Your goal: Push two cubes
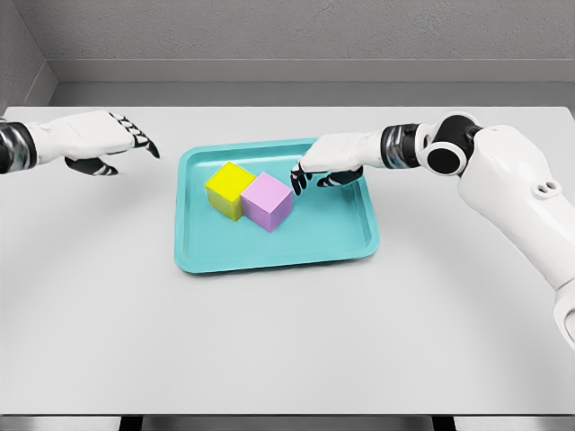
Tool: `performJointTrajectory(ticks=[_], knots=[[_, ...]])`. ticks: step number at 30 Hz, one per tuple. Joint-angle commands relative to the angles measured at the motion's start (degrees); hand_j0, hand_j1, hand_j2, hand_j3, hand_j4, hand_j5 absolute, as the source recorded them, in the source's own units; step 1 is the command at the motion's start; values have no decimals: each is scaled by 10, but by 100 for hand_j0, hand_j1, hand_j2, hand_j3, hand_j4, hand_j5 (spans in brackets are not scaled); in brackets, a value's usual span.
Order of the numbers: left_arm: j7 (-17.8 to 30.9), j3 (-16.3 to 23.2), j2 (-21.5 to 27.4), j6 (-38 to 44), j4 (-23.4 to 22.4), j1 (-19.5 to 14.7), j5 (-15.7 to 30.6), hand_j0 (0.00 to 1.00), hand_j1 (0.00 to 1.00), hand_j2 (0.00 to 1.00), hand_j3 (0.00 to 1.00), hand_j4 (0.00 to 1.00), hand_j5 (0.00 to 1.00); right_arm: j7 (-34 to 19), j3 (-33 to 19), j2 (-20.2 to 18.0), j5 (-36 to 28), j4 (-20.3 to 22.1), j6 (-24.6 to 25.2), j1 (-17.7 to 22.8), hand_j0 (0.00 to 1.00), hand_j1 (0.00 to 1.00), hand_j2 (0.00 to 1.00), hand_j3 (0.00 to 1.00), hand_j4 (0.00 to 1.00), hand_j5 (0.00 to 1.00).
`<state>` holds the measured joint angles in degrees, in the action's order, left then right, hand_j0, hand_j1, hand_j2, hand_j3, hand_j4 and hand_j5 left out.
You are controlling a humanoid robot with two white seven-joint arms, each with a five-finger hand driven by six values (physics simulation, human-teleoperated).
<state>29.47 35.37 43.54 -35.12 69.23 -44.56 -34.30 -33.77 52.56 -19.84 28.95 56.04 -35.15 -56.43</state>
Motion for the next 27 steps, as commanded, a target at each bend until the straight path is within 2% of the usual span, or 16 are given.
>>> performJointTrajectory(ticks=[1,27], knots=[[0,-6,7,1,-14,0,11,77,77,77,77,77,77,0,2,8,1,0,1,0,55,55,55,55,55,55],[0,-5,16,1,-14,-1,17,77,77,77,77,77,77,0,3,29,11,-4,1,-9,55,55,55,55,55,55]])
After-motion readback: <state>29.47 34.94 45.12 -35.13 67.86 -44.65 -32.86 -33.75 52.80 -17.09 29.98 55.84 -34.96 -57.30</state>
